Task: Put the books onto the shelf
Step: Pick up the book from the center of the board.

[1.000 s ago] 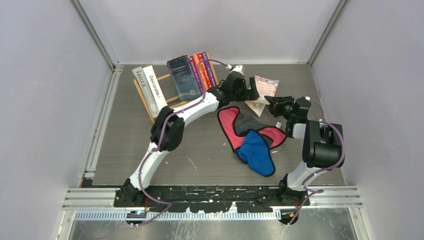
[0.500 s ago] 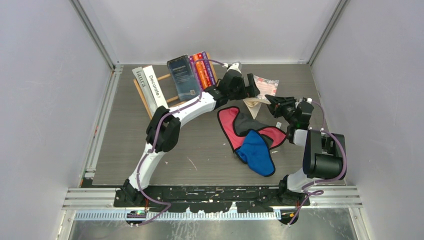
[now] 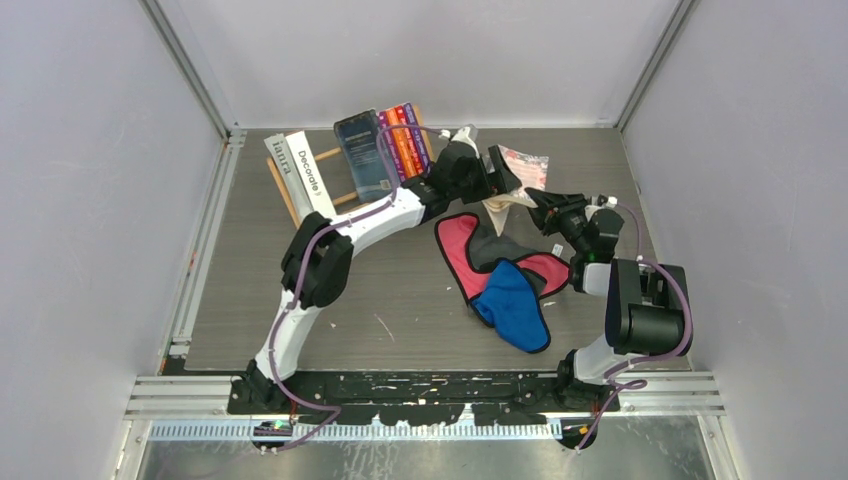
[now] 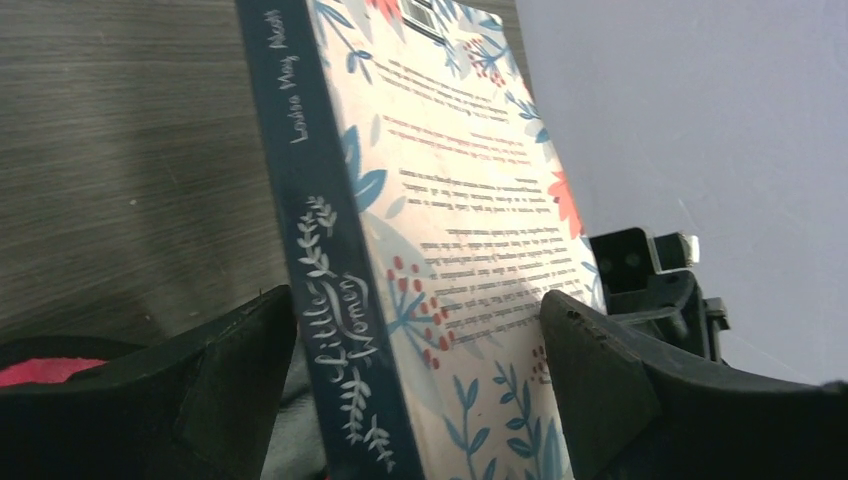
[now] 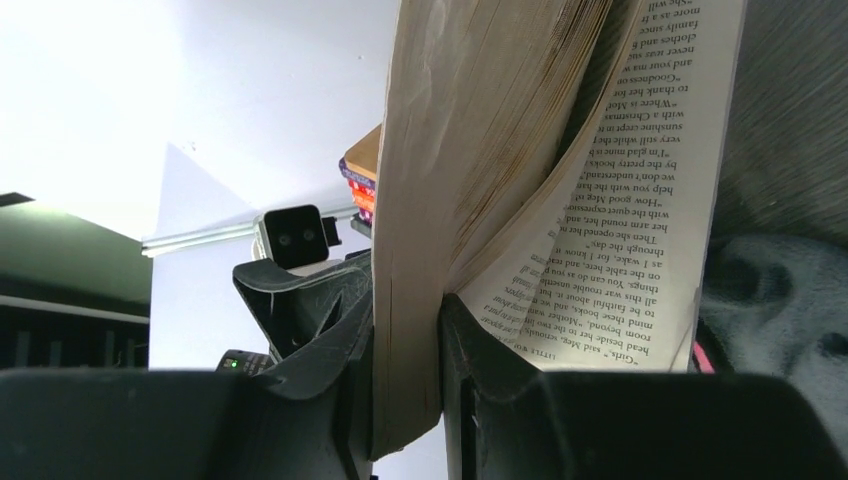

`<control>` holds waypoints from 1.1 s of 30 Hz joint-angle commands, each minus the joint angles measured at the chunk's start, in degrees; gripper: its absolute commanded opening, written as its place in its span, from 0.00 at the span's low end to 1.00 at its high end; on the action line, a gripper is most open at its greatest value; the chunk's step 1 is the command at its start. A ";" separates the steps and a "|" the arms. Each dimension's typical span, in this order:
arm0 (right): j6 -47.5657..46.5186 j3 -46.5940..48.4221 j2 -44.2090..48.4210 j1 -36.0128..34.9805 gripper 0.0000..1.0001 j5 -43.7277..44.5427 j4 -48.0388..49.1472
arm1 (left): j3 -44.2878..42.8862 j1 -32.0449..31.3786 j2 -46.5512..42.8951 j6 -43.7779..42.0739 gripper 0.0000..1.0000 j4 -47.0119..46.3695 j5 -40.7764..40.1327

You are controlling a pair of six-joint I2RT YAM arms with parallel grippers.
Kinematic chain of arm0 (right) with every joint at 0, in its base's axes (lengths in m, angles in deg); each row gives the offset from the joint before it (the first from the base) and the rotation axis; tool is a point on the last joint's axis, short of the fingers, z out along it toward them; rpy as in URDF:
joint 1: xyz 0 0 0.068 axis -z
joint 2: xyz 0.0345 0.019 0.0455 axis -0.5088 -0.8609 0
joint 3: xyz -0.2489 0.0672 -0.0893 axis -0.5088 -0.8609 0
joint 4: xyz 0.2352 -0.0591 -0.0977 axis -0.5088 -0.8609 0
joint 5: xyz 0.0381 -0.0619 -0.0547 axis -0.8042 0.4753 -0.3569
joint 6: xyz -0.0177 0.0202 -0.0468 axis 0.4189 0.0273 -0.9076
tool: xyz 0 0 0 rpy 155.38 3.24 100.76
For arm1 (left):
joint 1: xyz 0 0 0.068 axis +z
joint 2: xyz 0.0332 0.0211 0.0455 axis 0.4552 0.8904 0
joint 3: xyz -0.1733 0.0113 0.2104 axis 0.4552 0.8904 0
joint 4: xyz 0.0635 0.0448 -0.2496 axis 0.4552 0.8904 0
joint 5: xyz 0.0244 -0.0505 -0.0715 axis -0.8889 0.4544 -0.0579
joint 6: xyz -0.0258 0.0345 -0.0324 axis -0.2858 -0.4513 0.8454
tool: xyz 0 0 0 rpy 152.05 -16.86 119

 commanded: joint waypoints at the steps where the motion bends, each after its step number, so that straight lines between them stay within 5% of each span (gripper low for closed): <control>1: 3.26 0.95 2.16 -1.40 0.01 -1.33 15.41 | 2.97 -1.22 -4.30 1.40 0.86 -2.21 4.89; 8: 3.39 -0.44 4.22 -1.61 0.01 -2.06 15.41 | 8.39 -1.24 -8.42 1.42 0.55 -6.00 5.28; 14: 2.40 -1.56 6.48 -1.63 0.01 -2.41 13.29 | 11.95 -1.13 -11.57 0.78 0.02 -6.69 5.26; 25: -1.03 -0.83 14.91 -2.66 0.04 -2.76 4.75 | 18.27 -1.98 -19.33 -3.46 0.00 -6.09 0.01; 30: -8.68 1.22 22.16 -4.23 0.41 -1.93 -8.85 | 21.93 -4.86 -26.52 -11.59 0.00 -4.55 -12.30; 33: -13.75 2.94 25.72 -5.38 0.53 -1.19 -17.67 | 24.27 -6.69 -30.51 -16.08 0.00 -4.83 -19.24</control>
